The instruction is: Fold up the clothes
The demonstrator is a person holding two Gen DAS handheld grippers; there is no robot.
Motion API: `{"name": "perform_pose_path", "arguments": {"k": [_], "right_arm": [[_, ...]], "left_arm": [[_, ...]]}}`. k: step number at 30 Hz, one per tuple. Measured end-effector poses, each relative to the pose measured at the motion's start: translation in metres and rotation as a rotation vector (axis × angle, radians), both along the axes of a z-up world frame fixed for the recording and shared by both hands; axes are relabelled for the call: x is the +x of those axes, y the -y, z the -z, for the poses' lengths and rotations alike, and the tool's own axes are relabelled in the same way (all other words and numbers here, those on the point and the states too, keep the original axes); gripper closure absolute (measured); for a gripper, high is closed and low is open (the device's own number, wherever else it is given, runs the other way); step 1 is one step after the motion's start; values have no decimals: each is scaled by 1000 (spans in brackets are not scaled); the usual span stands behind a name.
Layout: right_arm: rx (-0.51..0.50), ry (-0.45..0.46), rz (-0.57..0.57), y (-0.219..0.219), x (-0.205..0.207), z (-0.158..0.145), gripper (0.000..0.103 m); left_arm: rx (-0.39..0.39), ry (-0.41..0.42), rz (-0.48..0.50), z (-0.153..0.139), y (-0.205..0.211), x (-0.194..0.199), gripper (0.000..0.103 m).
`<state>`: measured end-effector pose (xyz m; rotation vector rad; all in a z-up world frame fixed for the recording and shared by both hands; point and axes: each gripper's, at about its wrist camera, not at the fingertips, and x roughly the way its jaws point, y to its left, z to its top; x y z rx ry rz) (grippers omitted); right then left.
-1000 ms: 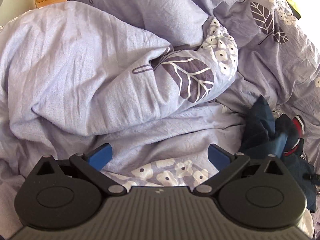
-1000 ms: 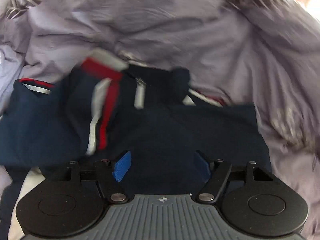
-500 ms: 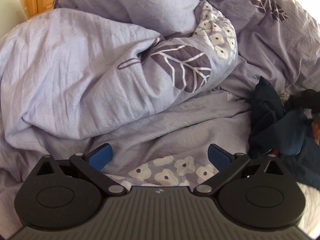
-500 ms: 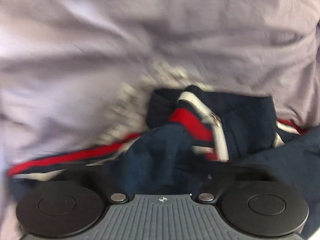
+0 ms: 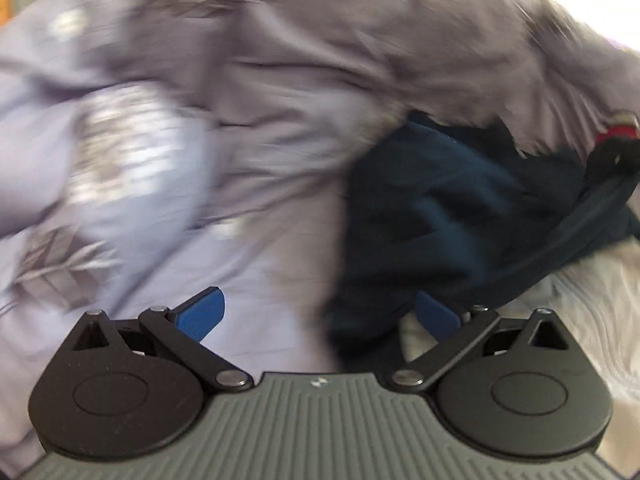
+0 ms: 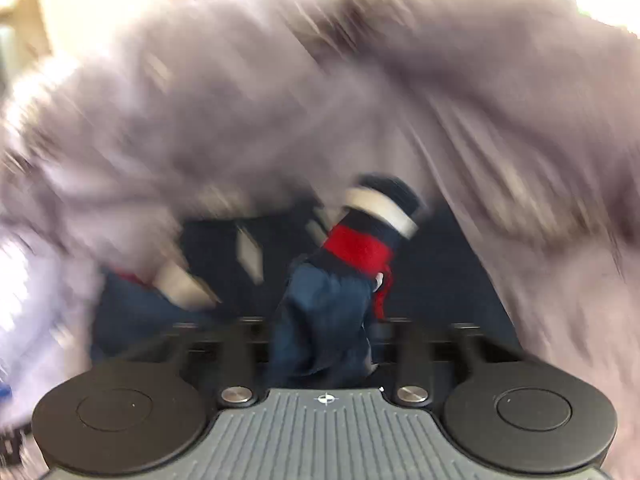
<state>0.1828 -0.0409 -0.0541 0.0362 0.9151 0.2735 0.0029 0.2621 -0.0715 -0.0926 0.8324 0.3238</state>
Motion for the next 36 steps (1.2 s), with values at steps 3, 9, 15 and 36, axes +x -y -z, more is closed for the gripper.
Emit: {"name": "perform_pose_path", "arguments": {"k": [3, 9, 15, 36], "right_arm": [[-20, -107, 102, 30, 2, 24, 40], [-267, 197, -4, -8, -12, -17, 4], [-392, 109, 202, -13, 42, -22, 0], [-169, -52, -740, -329, 48, 23, 93]], "left_arm": [[138, -74, 17, 20, 20, 17, 0], [187, -159, -84, 46, 11, 13, 0], [130, -160, -128, 54, -3, 5, 0], [59, -85, -67, 60, -11, 3, 0]]}}
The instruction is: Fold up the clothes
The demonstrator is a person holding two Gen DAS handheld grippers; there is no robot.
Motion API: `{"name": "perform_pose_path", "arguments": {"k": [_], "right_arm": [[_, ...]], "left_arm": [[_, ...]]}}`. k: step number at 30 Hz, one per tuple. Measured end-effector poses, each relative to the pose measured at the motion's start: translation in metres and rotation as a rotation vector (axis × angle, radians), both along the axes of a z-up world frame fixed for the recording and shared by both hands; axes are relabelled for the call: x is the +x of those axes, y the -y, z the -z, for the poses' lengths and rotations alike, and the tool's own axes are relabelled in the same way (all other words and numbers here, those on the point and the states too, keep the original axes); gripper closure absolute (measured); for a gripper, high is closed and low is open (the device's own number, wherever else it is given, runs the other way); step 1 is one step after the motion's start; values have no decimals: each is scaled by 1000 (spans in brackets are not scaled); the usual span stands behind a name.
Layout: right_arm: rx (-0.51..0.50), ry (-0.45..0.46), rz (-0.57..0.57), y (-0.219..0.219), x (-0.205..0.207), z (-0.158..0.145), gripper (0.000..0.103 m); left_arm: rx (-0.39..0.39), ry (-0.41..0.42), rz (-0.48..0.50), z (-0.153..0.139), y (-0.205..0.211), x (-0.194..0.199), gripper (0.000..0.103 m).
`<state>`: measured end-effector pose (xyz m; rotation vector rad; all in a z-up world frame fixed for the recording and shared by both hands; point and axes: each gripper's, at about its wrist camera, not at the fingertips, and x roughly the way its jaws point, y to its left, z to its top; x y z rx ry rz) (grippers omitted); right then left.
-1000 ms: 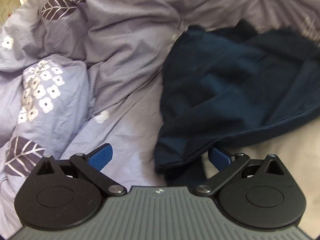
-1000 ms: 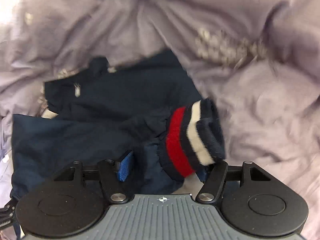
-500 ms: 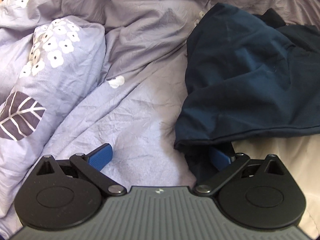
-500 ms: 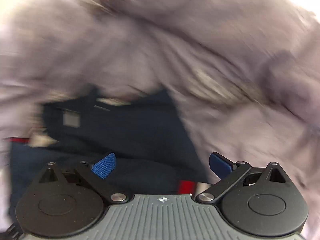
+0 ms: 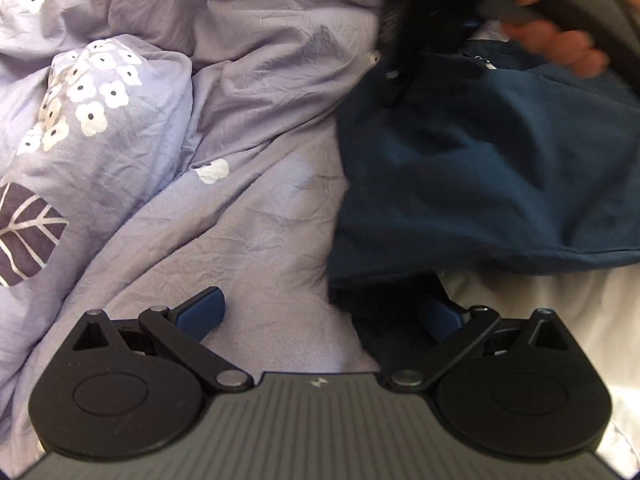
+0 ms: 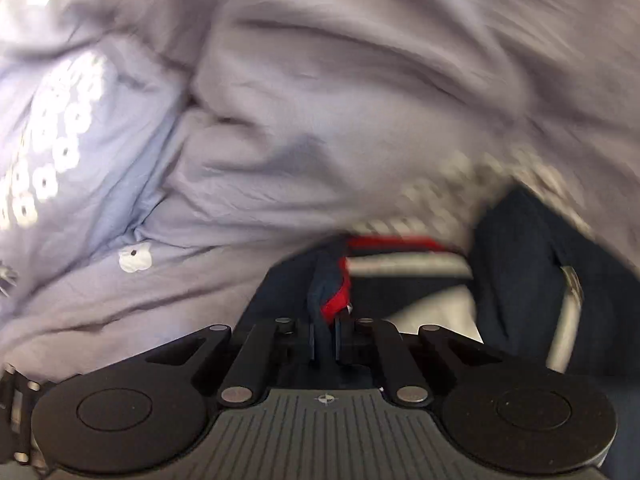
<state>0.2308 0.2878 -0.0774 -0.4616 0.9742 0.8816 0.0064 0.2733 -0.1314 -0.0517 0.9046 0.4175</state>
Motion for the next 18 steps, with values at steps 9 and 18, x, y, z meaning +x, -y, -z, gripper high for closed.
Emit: {"name": "perform_pose_path", "arguments": {"k": [9, 18], "right_arm": [[-15, 286, -252, -32, -47, 21, 28], [171, 290, 226, 180, -63, -56, 1]], "left_arm": [[-26, 21, -45, 4, -10, -1, 0], [-18, 54, -170, 3, -31, -7, 0]]}}
